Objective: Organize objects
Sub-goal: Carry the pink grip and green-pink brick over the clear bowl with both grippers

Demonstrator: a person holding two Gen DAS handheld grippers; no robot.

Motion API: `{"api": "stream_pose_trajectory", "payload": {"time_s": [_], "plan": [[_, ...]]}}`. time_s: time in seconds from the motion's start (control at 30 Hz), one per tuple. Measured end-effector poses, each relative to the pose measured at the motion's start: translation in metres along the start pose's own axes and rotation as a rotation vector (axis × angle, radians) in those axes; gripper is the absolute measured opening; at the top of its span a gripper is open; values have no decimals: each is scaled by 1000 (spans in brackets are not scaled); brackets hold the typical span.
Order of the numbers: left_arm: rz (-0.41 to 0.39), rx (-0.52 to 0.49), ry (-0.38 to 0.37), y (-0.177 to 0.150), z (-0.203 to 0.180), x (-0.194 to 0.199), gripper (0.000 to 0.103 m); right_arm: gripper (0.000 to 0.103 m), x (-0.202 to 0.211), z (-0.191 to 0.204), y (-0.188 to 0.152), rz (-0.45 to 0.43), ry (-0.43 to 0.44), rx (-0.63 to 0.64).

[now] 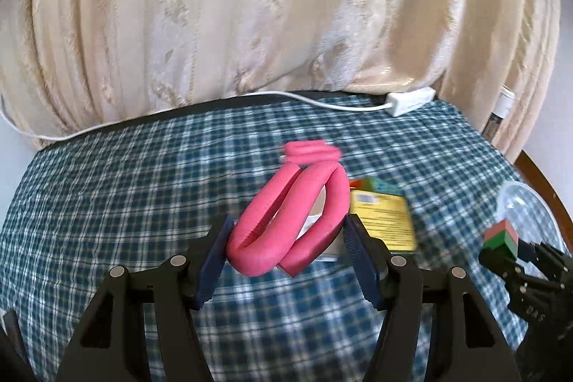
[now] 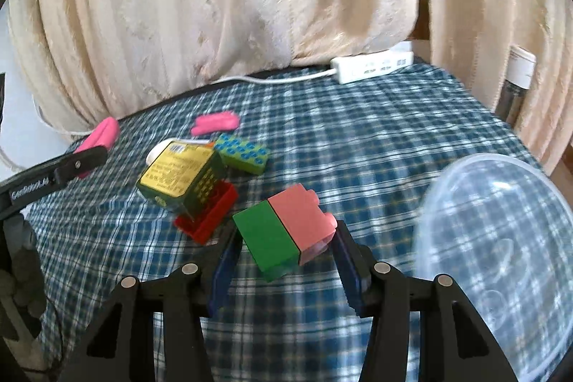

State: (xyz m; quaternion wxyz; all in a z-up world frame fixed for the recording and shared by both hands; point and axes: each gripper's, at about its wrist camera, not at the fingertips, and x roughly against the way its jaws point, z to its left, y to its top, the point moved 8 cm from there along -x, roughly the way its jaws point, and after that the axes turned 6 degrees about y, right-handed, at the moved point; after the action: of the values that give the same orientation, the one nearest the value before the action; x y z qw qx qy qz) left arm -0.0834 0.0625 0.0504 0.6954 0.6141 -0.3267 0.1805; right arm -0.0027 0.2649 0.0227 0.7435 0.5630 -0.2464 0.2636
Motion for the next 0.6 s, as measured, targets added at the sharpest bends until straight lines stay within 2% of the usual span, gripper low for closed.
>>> {"api": "stream_pose_trajectory", "payload": {"time_s": [0.4, 0.6], "plan": [[2, -104, -97, -1, -83, 20, 64, 54, 50, -81, -2, -88, -110, -120], [16, -147, -151, -2, -128, 24, 64, 54, 67, -126, -11, -101, -156, -184]]}}
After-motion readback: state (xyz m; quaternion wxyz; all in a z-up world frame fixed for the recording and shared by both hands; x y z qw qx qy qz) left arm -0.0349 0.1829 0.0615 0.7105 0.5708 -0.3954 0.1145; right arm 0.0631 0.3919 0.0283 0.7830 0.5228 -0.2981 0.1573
